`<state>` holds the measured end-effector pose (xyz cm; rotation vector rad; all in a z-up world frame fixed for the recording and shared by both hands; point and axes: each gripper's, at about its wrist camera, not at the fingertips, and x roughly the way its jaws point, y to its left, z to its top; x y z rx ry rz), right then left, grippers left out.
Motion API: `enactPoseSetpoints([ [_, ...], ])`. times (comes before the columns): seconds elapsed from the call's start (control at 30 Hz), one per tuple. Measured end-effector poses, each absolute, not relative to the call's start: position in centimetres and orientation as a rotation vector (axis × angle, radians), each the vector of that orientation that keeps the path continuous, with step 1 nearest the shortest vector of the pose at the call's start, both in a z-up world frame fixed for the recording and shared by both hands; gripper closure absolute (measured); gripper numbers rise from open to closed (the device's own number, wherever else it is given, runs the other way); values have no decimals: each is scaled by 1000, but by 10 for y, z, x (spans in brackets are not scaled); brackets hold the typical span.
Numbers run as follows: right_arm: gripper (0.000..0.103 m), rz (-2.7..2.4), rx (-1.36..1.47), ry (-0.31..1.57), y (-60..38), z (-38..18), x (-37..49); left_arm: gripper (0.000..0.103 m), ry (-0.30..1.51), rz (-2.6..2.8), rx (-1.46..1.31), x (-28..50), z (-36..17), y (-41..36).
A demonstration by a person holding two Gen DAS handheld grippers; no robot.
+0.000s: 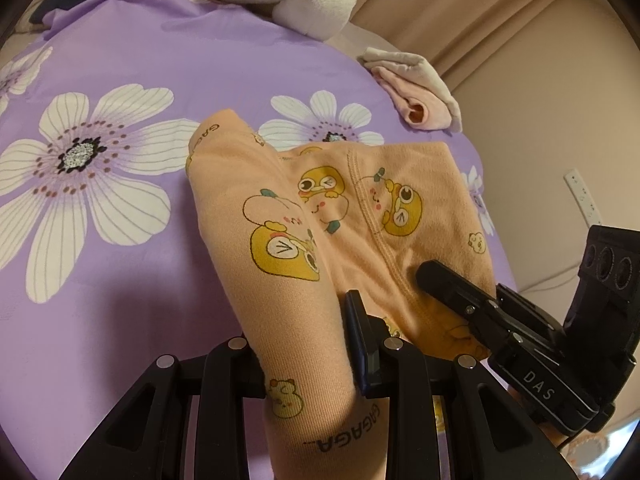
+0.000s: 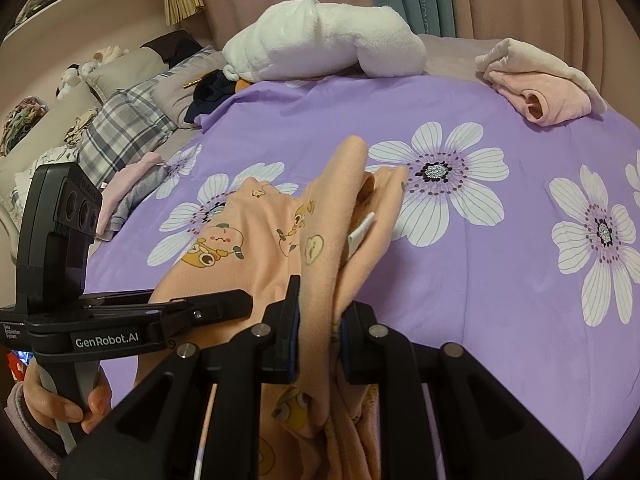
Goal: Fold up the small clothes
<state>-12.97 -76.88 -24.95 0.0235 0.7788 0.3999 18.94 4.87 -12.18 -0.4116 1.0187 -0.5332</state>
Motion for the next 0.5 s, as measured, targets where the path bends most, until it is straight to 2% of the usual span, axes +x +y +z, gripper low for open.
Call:
enactPoseSetpoints([
  [0.5, 86, 377, 32, 800, -773, -264, -101, 75, 1053, -528, -404, 211, -137, 41],
])
